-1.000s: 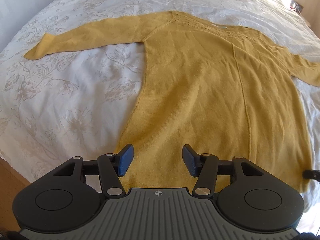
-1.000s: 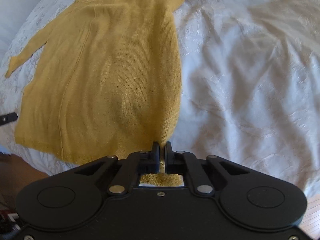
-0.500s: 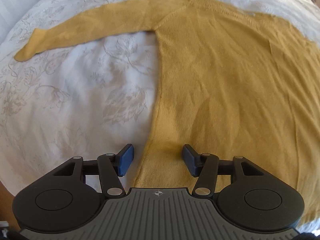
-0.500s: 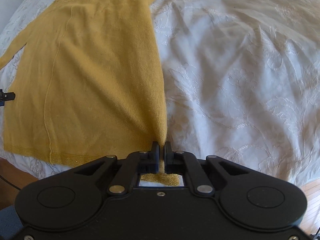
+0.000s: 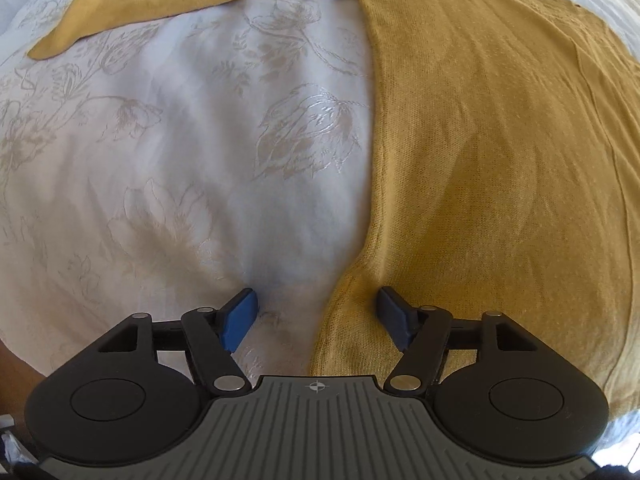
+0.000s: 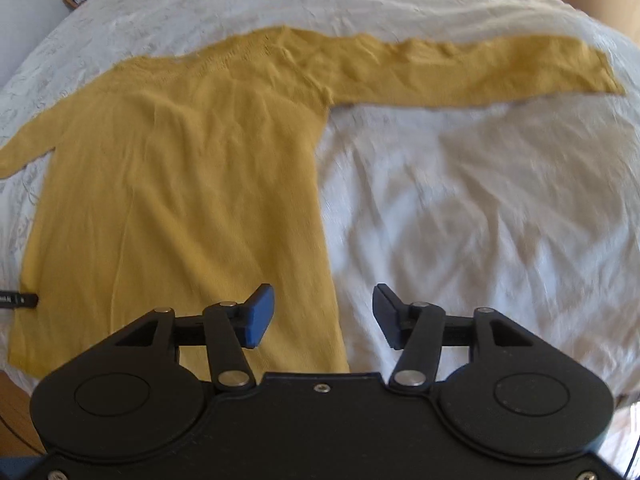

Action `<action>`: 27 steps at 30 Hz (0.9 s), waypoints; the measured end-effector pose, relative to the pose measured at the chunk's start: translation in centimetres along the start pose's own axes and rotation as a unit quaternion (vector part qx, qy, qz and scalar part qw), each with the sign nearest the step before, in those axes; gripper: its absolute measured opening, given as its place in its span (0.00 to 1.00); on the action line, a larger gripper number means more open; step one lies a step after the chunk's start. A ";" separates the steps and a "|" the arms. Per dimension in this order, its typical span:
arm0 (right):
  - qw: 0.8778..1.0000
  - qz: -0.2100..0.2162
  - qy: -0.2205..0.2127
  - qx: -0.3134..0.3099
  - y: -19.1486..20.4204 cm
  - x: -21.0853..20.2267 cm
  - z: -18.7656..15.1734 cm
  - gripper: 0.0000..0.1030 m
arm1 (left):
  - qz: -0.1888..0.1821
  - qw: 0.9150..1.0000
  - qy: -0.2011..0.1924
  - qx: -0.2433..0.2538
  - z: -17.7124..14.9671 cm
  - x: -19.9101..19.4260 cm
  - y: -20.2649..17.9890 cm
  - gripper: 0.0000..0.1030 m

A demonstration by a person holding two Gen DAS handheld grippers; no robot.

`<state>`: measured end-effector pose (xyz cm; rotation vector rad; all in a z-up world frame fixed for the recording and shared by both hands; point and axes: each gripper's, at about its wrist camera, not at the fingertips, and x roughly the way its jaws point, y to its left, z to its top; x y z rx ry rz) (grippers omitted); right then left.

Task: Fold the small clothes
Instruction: 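Move the right gripper across the sweater body to the sleeve cuff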

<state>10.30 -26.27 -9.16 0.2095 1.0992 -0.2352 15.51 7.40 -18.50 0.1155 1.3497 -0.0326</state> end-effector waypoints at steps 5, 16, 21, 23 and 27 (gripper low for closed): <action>0.998 0.048 -0.037 -0.037 5.5 4.0 5.0 0.69 | -0.005 1.000 0.002 0.013 0.1 0.3 0.8 0.67; 0.996 0.088 0.015 -0.028 10.3 12.8 10.3 0.73 | -0.032 0.999 0.022 0.023 2.2 0.9 2.8 0.68; 0.999 0.035 0.029 0.002 7.1 15.1 11.5 0.70 | -0.049 0.998 0.037 0.035 4.5 0.7 4.1 0.66; 0.999 0.019 0.028 0.017 7.0 14.5 12.1 0.70 | -0.048 0.997 0.026 0.051 5.4 -0.7 4.6 0.63; 0.997 0.060 -0.010 0.056 7.6 12.1 12.7 0.74 | -0.062 0.994 -0.024 0.089 7.8 -3.4 5.2 0.63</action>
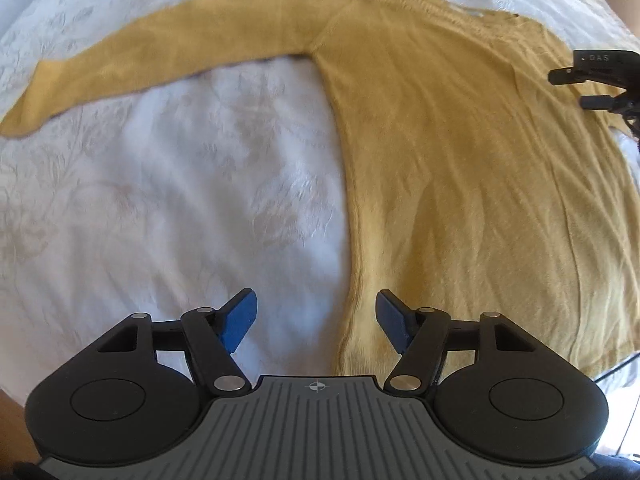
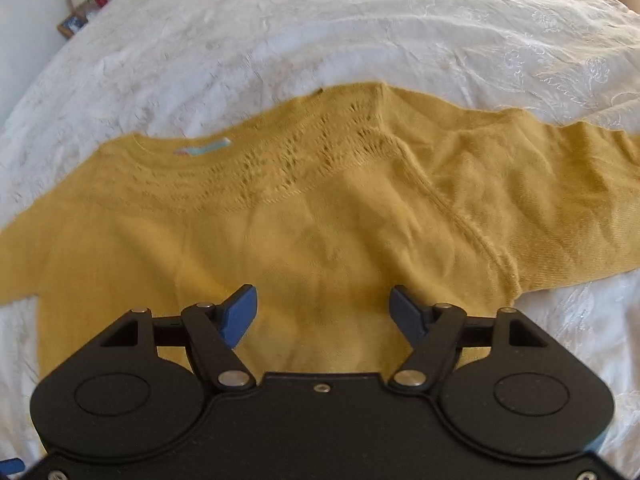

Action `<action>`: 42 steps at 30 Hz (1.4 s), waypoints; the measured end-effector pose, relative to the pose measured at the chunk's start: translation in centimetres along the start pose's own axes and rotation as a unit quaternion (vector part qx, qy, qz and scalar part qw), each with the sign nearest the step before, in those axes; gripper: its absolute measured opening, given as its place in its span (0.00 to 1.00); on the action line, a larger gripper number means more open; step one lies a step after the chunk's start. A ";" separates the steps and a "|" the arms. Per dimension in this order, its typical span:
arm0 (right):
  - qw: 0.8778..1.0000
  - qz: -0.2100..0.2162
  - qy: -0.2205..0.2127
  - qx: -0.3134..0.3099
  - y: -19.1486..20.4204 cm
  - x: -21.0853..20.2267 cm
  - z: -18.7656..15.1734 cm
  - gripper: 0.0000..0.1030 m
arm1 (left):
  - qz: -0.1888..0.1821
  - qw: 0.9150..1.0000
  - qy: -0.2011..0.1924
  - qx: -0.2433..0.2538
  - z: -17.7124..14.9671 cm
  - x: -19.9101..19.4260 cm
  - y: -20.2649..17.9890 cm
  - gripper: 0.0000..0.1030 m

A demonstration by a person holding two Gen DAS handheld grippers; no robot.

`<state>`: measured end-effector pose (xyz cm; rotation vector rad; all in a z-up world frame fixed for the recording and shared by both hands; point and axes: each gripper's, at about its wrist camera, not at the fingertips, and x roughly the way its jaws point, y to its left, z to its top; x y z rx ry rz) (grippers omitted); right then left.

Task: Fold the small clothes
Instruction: 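Move the right gripper across the sweater body to the sleeve cuff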

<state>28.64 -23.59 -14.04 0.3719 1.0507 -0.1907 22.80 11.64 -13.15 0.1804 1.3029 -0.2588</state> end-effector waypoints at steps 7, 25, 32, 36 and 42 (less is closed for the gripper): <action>0.993 -0.088 0.051 -0.065 1.7 4.3 1.0 0.74 | -0.015 0.999 -0.032 0.021 5.2 0.9 -0.3 0.63; 0.984 -0.159 0.016 -0.073 -7.4 4.8 5.3 0.94 | 0.026 0.997 -0.035 -0.059 4.0 0.4 -6.1 0.63; 0.995 -0.067 -0.047 -0.062 -13.0 -1.5 6.1 0.89 | 0.031 0.996 -0.040 -0.079 4.4 -0.5 -11.4 0.63; 0.995 -0.081 -0.053 -0.035 -17.6 -4.8 5.7 0.88 | 0.026 0.996 -0.044 -0.072 4.9 -0.6 -14.7 0.63; 0.988 -0.127 -0.078 -0.029 -25.3 -9.7 7.3 0.89 | 0.020 0.996 -0.051 -0.067 5.4 -0.8 -18.3 0.63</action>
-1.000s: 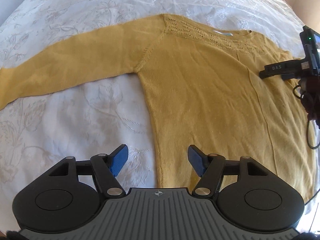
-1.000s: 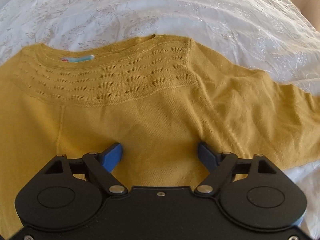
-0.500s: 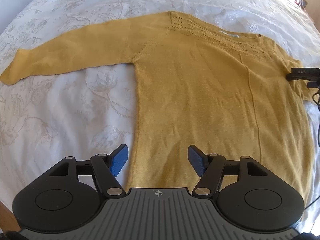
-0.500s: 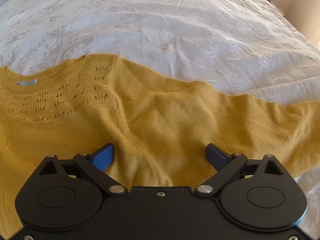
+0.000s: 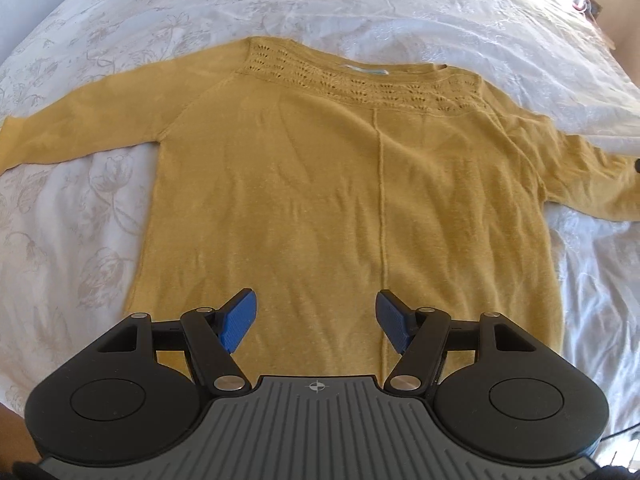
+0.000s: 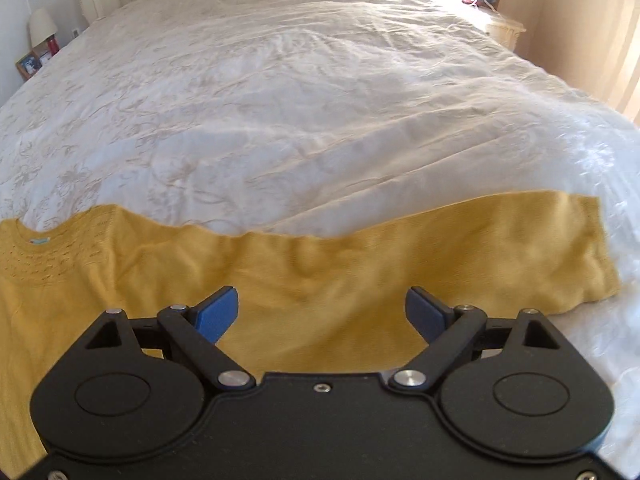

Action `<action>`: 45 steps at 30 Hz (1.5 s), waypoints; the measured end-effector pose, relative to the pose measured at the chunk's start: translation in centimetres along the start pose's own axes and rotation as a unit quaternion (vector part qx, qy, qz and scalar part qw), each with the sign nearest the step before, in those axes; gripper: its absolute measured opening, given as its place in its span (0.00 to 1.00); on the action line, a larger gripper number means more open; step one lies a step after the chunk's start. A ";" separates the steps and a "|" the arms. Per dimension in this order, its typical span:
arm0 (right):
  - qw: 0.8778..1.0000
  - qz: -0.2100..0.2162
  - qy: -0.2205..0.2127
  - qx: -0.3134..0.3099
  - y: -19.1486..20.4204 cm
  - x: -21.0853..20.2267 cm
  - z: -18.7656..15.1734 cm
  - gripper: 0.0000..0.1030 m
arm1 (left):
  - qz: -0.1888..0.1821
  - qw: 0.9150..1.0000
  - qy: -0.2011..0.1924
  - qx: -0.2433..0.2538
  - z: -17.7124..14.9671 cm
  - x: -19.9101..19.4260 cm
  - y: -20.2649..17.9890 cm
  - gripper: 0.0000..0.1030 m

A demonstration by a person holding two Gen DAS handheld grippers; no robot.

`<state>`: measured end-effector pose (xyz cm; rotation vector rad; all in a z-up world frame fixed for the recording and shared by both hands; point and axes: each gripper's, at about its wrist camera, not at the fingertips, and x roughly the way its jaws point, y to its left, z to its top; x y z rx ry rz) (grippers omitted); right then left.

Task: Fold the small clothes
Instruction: 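Move the right gripper across the sweater body to the sleeve cuff, then grasp the sleeve cuff with the right gripper and lift it, then carry the sleeve across the sweater chest with the right gripper, release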

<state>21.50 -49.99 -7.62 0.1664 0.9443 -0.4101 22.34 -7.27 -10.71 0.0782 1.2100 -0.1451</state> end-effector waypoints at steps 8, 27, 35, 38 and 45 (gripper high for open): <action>0.999 -0.031 -0.006 0.035 -10.7 -0.2 2.9 0.90 | 0.003 1.000 0.003 -0.015 -0.3 -0.2 -2.3 0.63; 0.997 -0.023 0.072 0.026 -12.3 3.2 2.5 0.12 | 0.016 1.000 0.009 -0.012 -0.1 -0.3 -2.2 0.63; 0.994 0.082 0.003 0.070 -7.6 -1.8 6.0 0.12 | 0.003 1.000 -0.006 -0.010 0.2 -0.4 -0.6 0.63; 0.988 0.130 -0.022 0.086 -4.7 -3.6 7.5 0.12 | -0.002 1.000 -0.009 -0.017 0.2 -0.4 0.8 0.63; 0.964 0.255 -0.047 0.065 6.9 -6.4 9.7 0.12 | -0.003 0.999 -0.025 -0.039 -0.1 -0.6 5.0 0.63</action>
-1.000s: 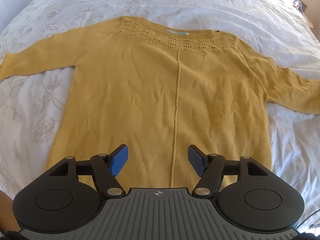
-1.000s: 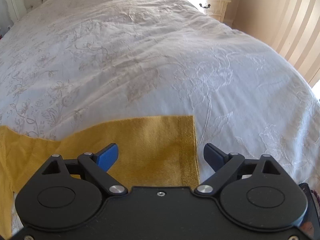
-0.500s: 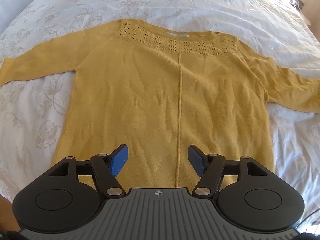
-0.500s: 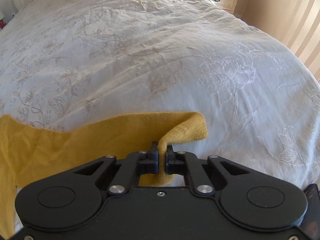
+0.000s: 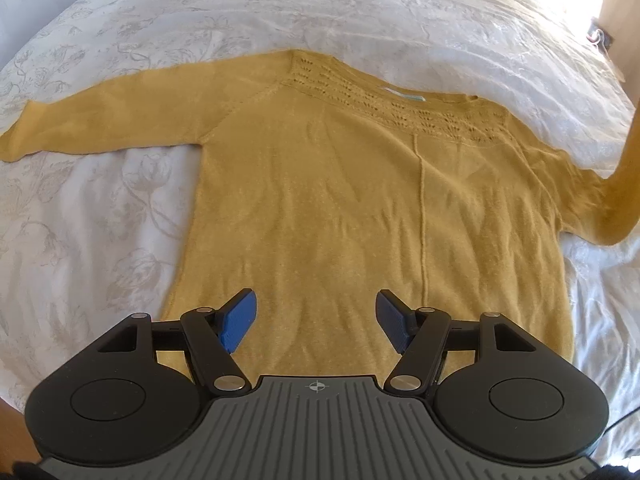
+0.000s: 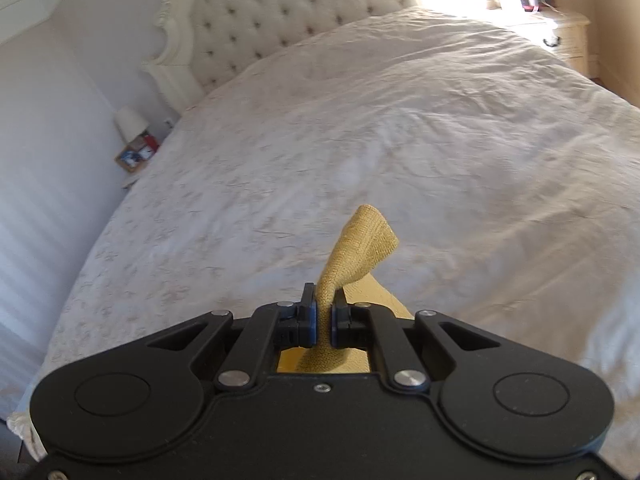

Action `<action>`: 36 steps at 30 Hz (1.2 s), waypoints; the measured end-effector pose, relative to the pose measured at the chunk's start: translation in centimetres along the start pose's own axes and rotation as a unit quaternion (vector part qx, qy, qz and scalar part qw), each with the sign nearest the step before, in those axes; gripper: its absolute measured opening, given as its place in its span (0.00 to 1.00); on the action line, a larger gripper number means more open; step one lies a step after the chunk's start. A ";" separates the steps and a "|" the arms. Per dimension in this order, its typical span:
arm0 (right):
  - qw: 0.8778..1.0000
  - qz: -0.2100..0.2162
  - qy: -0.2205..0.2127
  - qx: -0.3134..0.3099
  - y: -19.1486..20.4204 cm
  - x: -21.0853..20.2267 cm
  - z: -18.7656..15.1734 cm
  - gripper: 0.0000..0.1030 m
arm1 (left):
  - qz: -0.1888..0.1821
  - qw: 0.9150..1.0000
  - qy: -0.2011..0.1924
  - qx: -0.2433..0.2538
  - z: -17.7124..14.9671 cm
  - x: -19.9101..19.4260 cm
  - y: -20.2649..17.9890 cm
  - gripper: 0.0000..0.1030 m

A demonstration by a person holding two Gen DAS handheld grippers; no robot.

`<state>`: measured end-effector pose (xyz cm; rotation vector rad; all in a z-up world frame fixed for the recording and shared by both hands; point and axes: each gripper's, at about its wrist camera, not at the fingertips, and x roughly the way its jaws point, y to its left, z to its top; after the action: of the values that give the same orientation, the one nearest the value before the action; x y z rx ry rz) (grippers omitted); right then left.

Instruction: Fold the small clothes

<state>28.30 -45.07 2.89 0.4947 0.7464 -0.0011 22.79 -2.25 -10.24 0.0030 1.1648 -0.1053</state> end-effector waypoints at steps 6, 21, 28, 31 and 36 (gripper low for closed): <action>0.995 0.082 0.039 -0.051 10.4 5.8 -3.2 0.12 | 0.007 1.000 -0.010 -0.012 0.0 -0.4 3.9 0.63; 0.982 0.086 0.135 -0.096 22.9 17.7 -15.5 0.40 | 0.020 0.999 -0.014 -0.033 -0.5 -0.9 12.4 0.63; 0.983 -0.001 0.143 -0.112 19.9 16.1 -18.5 0.77 | -0.016 0.999 -0.035 -0.008 2.3 0.3 13.0 0.63; 0.980 -0.052 0.151 -0.119 17.9 14.8 -19.7 0.78 | -0.033 0.998 -0.043 0.013 4.4 1.4 12.0 0.63; 0.975 -0.122 0.155 -0.104 15.0 12.8 -21.4 0.84 | -0.051 0.996 -0.055 0.054 7.6 3.7 9.6 0.63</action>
<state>26.46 -20.36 -12.37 0.2022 1.0974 -0.0753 32.01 6.57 -11.15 0.0330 1.0473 -0.2565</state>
